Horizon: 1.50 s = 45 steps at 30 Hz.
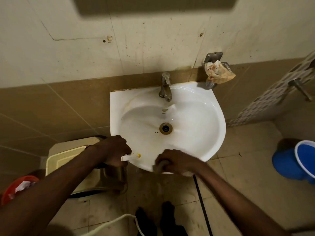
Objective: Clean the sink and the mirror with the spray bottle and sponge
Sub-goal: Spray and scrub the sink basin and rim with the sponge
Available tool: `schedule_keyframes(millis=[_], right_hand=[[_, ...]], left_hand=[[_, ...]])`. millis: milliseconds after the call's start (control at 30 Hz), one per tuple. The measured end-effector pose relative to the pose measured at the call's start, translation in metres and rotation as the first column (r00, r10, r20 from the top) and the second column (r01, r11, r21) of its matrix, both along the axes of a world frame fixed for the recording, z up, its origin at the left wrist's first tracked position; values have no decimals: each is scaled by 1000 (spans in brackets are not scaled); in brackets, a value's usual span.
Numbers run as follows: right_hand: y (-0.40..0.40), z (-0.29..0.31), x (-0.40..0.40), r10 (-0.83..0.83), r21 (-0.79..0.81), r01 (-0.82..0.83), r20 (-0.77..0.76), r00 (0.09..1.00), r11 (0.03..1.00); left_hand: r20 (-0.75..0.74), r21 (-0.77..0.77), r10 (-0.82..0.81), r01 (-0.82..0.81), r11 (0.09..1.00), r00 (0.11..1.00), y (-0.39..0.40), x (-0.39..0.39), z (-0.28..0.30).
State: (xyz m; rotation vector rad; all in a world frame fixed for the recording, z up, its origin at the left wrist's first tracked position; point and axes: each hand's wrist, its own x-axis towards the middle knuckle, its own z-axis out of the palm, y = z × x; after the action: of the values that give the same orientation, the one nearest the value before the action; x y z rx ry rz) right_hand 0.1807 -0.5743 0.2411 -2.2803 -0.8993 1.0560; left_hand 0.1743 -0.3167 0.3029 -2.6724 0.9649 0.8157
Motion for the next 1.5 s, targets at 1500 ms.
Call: schedule_keyframes(millis=[1500], right_hand=[[19,-30,29,-1,105,15,-130,991,994]], left_hand=[[-43,-245,210,-214,946,977,51,-5,-8]])
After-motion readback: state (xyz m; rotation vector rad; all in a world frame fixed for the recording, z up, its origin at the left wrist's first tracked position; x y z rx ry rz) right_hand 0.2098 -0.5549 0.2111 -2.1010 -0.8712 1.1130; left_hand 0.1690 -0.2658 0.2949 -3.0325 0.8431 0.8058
